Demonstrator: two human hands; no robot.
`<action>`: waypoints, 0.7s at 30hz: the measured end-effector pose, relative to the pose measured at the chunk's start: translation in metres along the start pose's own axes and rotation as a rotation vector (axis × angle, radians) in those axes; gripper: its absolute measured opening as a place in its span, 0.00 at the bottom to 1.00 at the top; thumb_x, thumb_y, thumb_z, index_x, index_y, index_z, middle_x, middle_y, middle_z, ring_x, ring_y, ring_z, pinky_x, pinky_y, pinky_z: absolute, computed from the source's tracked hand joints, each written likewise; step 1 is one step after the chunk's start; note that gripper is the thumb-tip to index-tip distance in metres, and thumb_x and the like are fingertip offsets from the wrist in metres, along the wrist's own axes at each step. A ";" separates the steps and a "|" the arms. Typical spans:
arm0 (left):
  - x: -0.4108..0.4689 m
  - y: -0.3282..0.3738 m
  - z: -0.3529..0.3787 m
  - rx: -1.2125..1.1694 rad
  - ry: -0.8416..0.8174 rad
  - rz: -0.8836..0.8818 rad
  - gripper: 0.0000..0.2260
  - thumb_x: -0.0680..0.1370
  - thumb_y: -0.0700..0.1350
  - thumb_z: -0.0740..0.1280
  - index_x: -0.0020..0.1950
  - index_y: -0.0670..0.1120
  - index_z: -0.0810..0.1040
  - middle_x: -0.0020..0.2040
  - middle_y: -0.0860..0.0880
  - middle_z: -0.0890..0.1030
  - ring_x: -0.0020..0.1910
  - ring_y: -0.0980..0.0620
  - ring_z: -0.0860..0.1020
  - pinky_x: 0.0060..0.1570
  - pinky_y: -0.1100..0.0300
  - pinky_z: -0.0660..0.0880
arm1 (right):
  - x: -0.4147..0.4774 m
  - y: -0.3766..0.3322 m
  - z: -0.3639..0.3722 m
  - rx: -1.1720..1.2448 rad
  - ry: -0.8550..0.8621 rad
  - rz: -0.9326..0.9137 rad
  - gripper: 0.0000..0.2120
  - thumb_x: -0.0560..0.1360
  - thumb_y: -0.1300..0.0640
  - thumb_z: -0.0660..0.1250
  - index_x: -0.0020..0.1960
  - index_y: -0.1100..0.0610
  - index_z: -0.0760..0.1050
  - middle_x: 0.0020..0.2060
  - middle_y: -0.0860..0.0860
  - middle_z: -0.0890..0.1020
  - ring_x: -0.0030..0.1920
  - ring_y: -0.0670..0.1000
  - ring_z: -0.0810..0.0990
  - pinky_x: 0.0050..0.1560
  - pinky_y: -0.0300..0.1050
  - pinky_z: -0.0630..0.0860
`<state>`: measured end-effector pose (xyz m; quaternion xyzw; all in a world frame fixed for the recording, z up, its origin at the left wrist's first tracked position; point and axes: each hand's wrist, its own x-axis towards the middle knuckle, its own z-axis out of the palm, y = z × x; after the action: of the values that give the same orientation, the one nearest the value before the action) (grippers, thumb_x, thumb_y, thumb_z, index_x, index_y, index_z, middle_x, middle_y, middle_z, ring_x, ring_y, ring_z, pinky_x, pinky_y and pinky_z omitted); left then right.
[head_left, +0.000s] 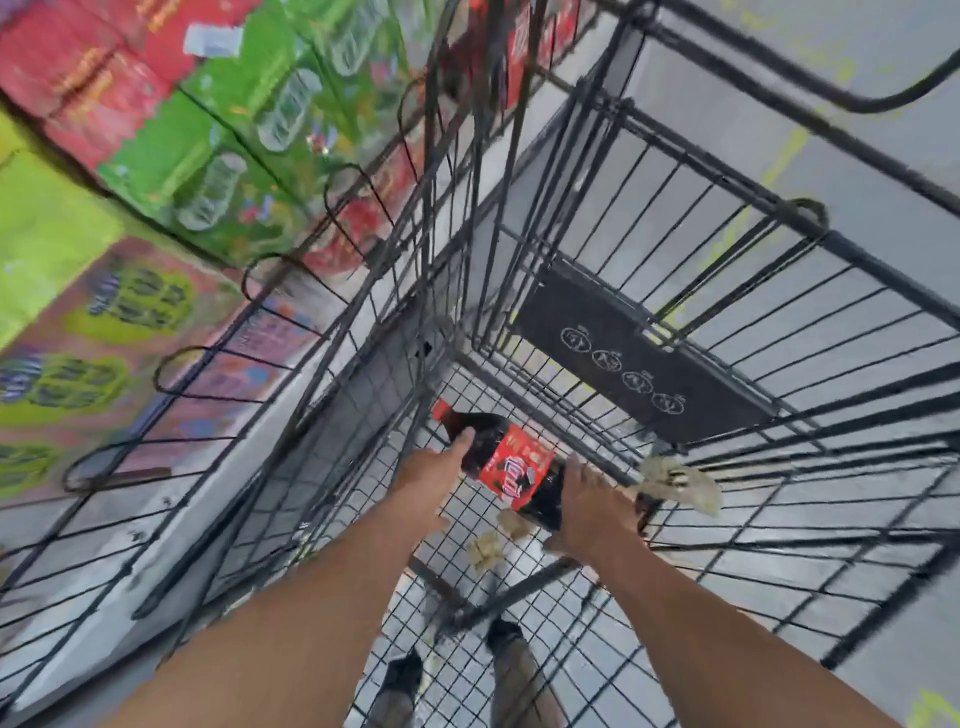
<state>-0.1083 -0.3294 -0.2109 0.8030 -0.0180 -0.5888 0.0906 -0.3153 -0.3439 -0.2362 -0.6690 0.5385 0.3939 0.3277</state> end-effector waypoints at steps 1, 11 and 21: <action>0.006 0.004 0.006 -0.030 -0.015 -0.031 0.40 0.72 0.72 0.70 0.73 0.46 0.69 0.61 0.47 0.71 0.62 0.41 0.72 0.54 0.38 0.83 | 0.008 -0.002 0.004 0.000 -0.003 0.008 0.66 0.69 0.36 0.76 0.81 0.61 0.30 0.82 0.58 0.51 0.81 0.60 0.54 0.78 0.61 0.59; 0.064 0.047 0.035 -0.057 -0.098 -0.207 0.25 0.84 0.57 0.65 0.77 0.46 0.65 0.71 0.38 0.74 0.68 0.33 0.75 0.60 0.43 0.80 | 0.031 -0.004 0.030 0.055 0.090 -0.010 0.59 0.73 0.38 0.74 0.81 0.60 0.36 0.79 0.59 0.56 0.81 0.59 0.55 0.80 0.66 0.52; 0.099 0.042 0.042 -0.270 -0.066 -0.343 0.28 0.80 0.65 0.67 0.72 0.50 0.65 0.67 0.34 0.74 0.59 0.27 0.78 0.47 0.16 0.71 | 0.036 -0.005 0.036 0.202 0.207 0.004 0.61 0.69 0.38 0.77 0.82 0.53 0.36 0.78 0.55 0.60 0.80 0.57 0.56 0.80 0.64 0.52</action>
<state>-0.1152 -0.3892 -0.3093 0.7553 0.1947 -0.6185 0.0953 -0.3123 -0.3288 -0.2852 -0.6686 0.6077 0.2671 0.3352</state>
